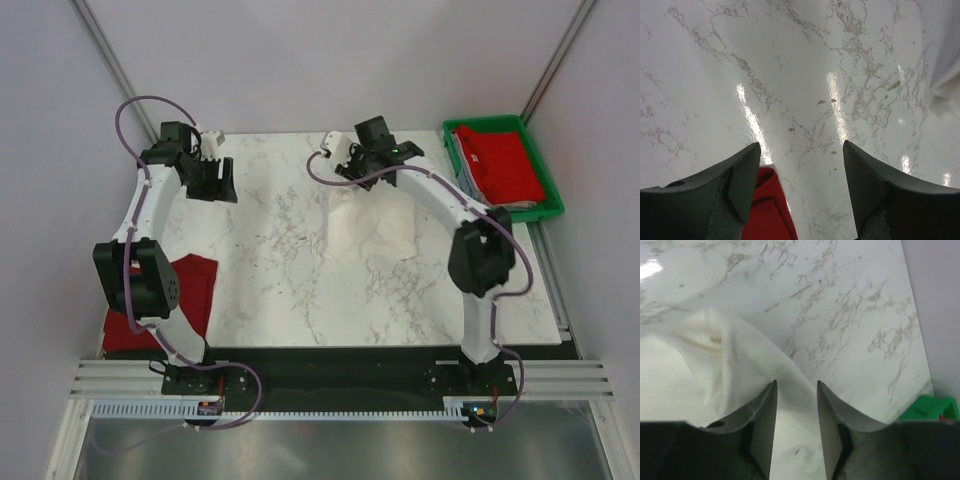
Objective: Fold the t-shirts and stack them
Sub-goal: Move the tshirt to the center of the board, then flatten the tshirt out
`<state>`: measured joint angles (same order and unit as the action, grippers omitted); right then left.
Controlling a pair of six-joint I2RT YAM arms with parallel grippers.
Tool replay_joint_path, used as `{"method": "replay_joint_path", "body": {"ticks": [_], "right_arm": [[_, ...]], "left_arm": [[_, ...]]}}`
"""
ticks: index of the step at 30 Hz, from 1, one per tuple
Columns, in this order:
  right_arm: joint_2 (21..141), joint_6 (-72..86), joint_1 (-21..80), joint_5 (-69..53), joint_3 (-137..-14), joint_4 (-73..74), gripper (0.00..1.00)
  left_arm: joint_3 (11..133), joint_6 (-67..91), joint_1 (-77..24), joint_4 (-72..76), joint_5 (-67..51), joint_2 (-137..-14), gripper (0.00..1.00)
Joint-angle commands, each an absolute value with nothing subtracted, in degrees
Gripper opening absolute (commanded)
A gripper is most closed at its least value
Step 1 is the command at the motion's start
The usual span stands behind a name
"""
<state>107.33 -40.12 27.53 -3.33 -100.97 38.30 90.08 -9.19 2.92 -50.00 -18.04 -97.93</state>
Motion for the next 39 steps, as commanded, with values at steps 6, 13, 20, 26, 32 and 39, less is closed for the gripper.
{"method": "replay_joint_path", "body": {"ticks": [6, 13, 20, 26, 32, 39], "right_arm": [[122.73, -43.92, 22.34, -17.25, -115.61, 34.01, 0.55], [109.25, -67.04, 20.83, -23.46, -85.10, 36.83, 0.51], [107.84, -66.97, 23.73, -29.26, -80.08, 35.86, 0.45], [108.10, -68.90, 27.94, -29.88, -77.26, 33.31, 0.46], [110.47, -69.87, 30.58, -29.18, -77.60, 32.61, 0.49], [113.11, -70.84, 31.29, -27.25, -78.31, 32.96, 0.47]], "left_arm": [[98.26, -15.37, 2.90, -56.16, -16.53, -104.06, 0.84], [107.30, -18.38, 2.81, -56.34, -13.89, -111.44, 0.77], [108.46, -18.55, 2.02, -56.34, -11.95, -115.40, 0.68], [108.11, -18.55, 1.23, -56.43, -11.34, -116.02, 0.67], [107.14, -18.02, 1.14, -56.42, -11.86, -115.58, 0.67], [104.60, -17.32, 1.14, -56.08, -12.22, -114.08, 0.67]]}}
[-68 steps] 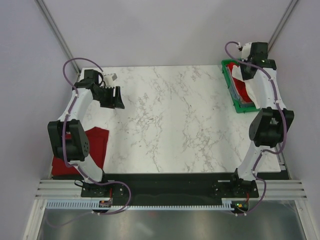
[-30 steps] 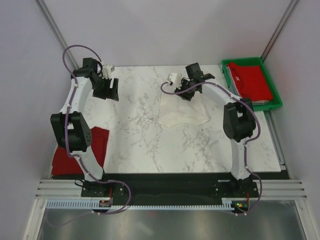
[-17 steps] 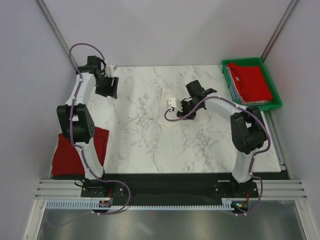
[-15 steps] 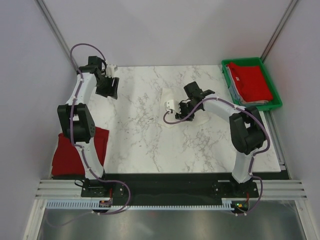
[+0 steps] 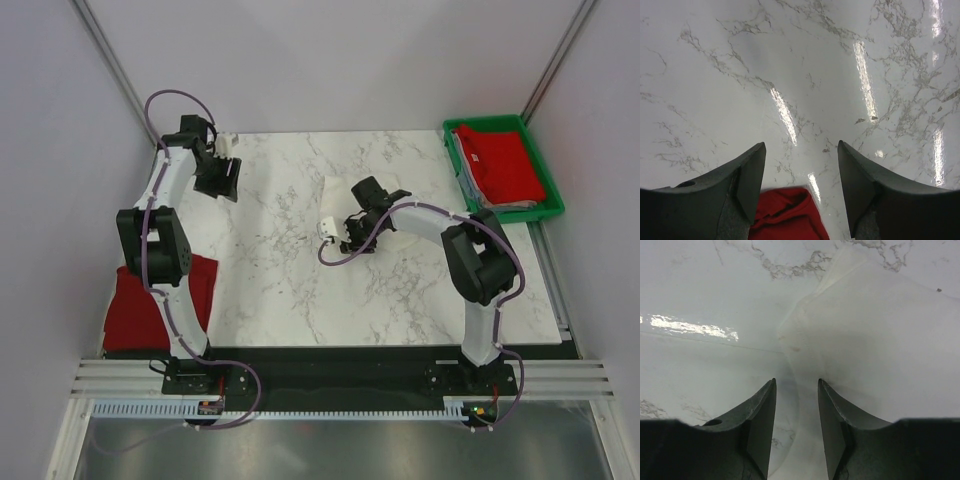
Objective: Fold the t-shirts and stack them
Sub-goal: Flatten the tshirt out
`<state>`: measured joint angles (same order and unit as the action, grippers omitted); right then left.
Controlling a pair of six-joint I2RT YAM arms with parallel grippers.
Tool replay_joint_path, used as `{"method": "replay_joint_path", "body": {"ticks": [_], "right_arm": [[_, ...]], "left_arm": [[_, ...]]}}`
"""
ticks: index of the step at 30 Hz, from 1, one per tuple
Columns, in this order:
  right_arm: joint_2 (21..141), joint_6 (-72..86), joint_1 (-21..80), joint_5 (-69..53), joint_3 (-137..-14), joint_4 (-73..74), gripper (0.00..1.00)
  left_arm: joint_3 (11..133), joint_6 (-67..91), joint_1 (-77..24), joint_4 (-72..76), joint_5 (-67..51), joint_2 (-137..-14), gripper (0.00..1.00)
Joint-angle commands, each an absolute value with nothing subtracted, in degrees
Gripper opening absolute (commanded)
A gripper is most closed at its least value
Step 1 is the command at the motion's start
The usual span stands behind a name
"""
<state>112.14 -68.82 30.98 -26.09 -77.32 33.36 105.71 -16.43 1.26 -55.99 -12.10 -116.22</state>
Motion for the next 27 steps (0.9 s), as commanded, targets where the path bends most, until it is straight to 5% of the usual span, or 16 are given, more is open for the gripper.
{"method": "replay_joint_path", "body": {"ticks": [1, 7, 13, 14, 16, 19, 27], "right_arm": [[113.55, -70.93, 31.38, -26.72, -78.31, 32.87, 0.46], [114.43, -67.86, 32.08, -24.00, -78.66, 31.29, 0.17], [111.98, -63.64, 32.96, -20.49, -76.73, 27.52, 0.03], [111.45, -62.94, 33.05, -20.48, -76.38, 26.99, 0.04], [109.61, -61.88, 33.40, -19.69, -74.80, 25.58, 0.25], [108.63, -62.58, 34.71, -17.32, -73.31, 25.40, 0.43], [112.06, -61.96, 35.51, -13.28, -75.14, 25.14, 0.45]], "left_arm": [[104.33, -17.40, 1.14, -55.99, -12.30, -113.82, 0.67], [103.01, -17.23, 1.14, -55.46, -13.00, -112.41, 0.67], [101.17, -16.79, 1.14, -54.58, -14.76, -110.83, 0.65], [100.21, -16.61, 1.14, -54.49, -15.20, -110.40, 0.65], [99.15, -16.70, 1.14, -53.97, -16.34, -108.90, 0.65], [96.25, -16.70, 1.14, -53.53, -17.05, -106.71, 0.65], [90.79, -17.67, 1.23, -53.53, -17.23, -99.23, 0.66]]}}
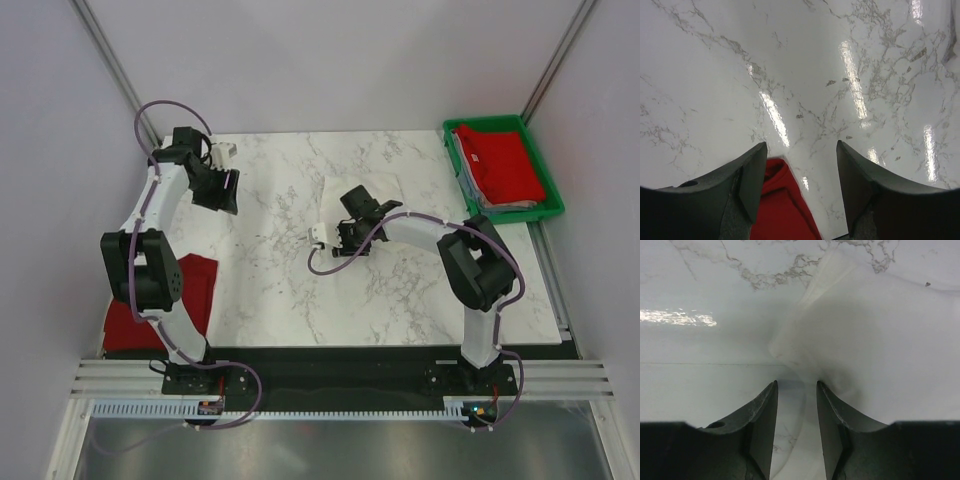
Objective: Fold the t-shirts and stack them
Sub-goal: Flatten the tshirt out
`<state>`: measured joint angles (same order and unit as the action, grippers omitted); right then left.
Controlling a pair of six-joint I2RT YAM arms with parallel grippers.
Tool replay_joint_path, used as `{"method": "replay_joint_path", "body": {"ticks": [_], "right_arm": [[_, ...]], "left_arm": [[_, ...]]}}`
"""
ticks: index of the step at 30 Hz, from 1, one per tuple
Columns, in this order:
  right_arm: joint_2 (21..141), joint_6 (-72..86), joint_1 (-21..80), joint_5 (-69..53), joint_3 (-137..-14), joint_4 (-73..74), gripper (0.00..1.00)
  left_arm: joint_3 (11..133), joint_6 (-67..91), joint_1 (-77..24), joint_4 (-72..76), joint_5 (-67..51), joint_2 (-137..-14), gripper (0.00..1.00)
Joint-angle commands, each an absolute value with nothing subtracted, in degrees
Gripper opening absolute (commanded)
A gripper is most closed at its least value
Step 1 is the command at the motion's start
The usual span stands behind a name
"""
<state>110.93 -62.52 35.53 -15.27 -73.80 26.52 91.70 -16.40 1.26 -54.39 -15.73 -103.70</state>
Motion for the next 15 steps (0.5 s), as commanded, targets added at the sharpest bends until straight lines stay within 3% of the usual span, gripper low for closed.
{"method": "replay_joint_path", "body": {"ticks": [1, 9, 10, 11, 15], "right_arm": [[112.41, -61.88, 35.51, -12.23, -75.15, 24.88, 0.45], [116.72, -59.15, 35.51, -9.75, -76.99, 22.24, 0.38], [116.89, -58.89, 35.51, -10.02, -77.17, 22.50, 0.35], [117.07, -58.63, 35.51, -10.19, -77.43, 22.67, 0.22], [113.65, -57.13, 35.42, -9.93, -77.08, 23.47, 0.01]], "left_arm": [[90.01, -17.40, 1.32, -53.53, -16.88, -98.27, 0.66], [86.66, -14.85, 1.06, -53.00, -19.51, -95.72, 0.66], [86.49, -15.03, 1.05, -53.00, -19.34, -95.54, 0.66], [86.40, -15.20, 1.14, -52.91, -19.16, -95.45, 0.66], [86.13, -16.00, 1.14, -52.82, -18.11, -94.49, 0.65]]}}
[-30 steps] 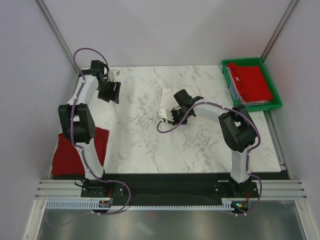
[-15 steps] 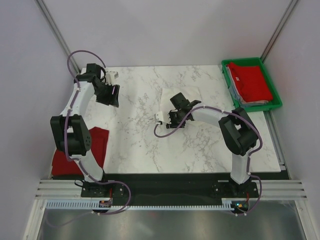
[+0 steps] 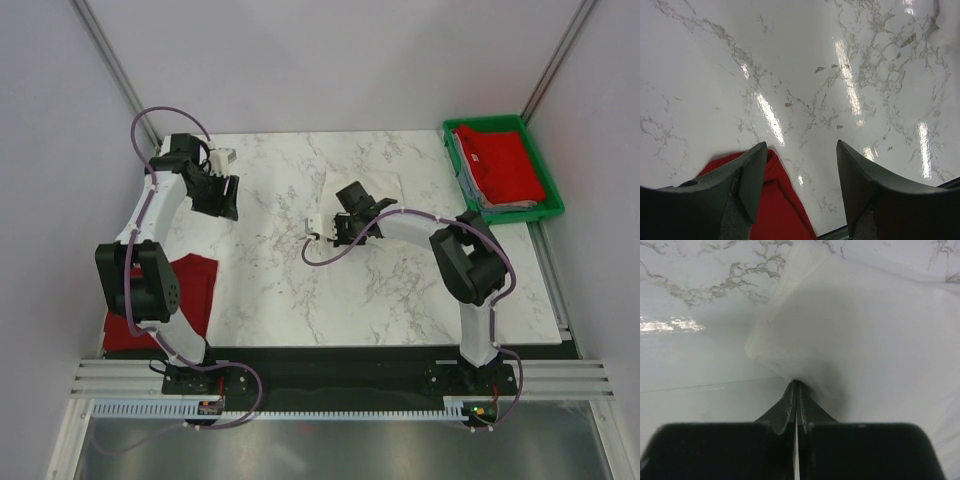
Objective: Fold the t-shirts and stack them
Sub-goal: Flatten the tshirt out
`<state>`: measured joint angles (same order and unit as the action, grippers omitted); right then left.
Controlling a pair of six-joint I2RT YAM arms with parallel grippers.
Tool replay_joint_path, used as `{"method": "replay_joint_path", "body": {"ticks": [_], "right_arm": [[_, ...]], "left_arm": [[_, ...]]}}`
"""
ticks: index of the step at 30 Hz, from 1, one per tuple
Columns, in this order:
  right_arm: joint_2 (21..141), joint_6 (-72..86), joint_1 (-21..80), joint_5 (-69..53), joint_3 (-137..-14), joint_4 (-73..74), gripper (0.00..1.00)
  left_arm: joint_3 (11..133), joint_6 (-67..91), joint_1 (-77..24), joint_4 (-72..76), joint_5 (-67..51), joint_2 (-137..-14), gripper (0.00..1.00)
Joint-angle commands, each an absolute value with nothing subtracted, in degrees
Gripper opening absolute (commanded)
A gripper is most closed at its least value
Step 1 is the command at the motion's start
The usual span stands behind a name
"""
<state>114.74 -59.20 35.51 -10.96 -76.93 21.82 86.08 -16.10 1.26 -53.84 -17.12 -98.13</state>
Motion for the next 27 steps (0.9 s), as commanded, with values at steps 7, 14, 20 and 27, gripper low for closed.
{"method": "replay_joint_path", "body": {"ticks": [7, 14, 20, 27], "right_arm": [[97.41, -54.58, 35.95, -9.32, -82.52, 26.53, 0.00], [95.09, -53.52, 36.04, -7.56, -87.02, 31.63, 0.38], [101.86, -52.29, 35.95, -10.98, -87.09, 35.94, 0.46], [109.41, -52.38, 36.03, -16.34, -92.36, 39.46, 0.46]], "left_arm": [[84.82, -15.21, 1.14, -50.10, -18.02, -93.69, 0.66], [85.17, -13.98, 1.06, -48.60, -20.74, -94.22, 0.66], [83.76, -14.33, 1.14, -48.69, -22.15, -92.20, 0.72], [79.90, -14.59, 1.14, -48.60, -22.50, -90.26, 0.72]]}}
